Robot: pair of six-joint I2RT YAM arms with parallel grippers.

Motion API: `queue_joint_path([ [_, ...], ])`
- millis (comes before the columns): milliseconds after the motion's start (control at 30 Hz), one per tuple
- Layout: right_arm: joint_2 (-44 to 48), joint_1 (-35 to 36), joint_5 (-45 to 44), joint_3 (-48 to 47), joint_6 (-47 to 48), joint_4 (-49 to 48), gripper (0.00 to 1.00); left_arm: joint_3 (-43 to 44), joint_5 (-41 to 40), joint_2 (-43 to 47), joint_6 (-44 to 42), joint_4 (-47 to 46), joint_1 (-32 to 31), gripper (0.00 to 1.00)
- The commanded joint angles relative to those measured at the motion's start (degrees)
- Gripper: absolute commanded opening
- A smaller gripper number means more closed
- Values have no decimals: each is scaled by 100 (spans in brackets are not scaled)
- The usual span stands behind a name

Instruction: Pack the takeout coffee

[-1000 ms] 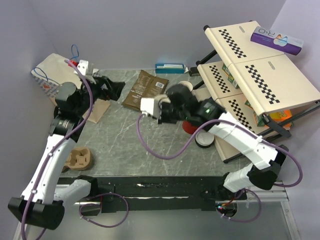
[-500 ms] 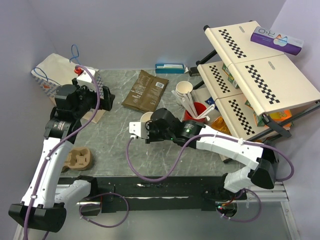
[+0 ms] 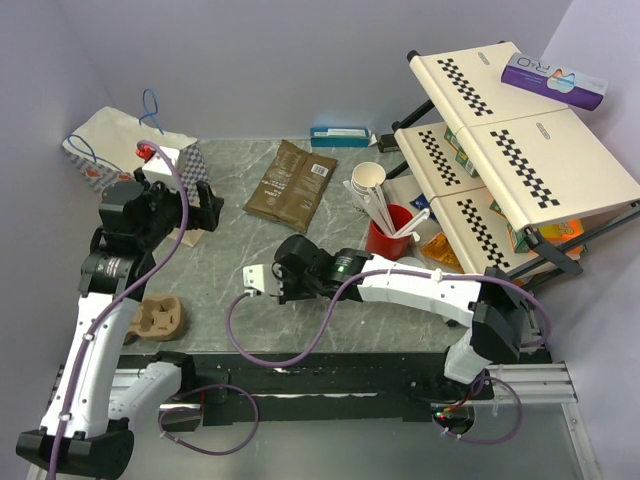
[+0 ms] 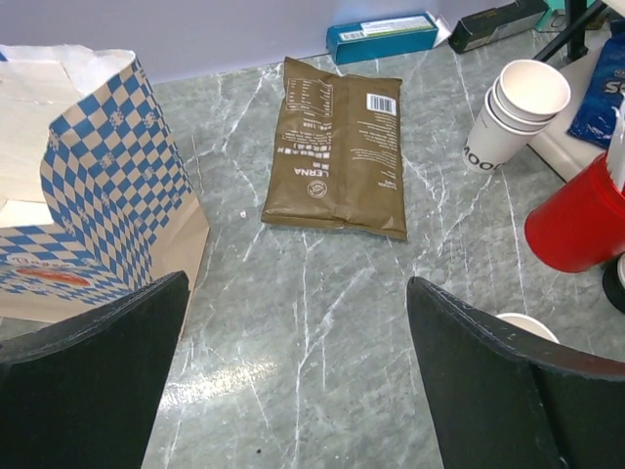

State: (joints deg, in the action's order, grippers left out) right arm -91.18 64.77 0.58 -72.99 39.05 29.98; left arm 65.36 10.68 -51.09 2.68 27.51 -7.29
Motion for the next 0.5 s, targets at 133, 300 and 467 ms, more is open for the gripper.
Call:
queue_joint_path([
  [133, -111, 141, 21, -75, -257, 87, 3, -243, 75, 178, 66, 53, 52, 100],
  [300, -199, 150, 82, -136, -354, 105, 8, -217, 66, 161, -13, 114, 96, 99],
  [467, -234, 167, 135, -66, -372, 70, 10, -252, 75, 187, -48, 123, 149, 99],
])
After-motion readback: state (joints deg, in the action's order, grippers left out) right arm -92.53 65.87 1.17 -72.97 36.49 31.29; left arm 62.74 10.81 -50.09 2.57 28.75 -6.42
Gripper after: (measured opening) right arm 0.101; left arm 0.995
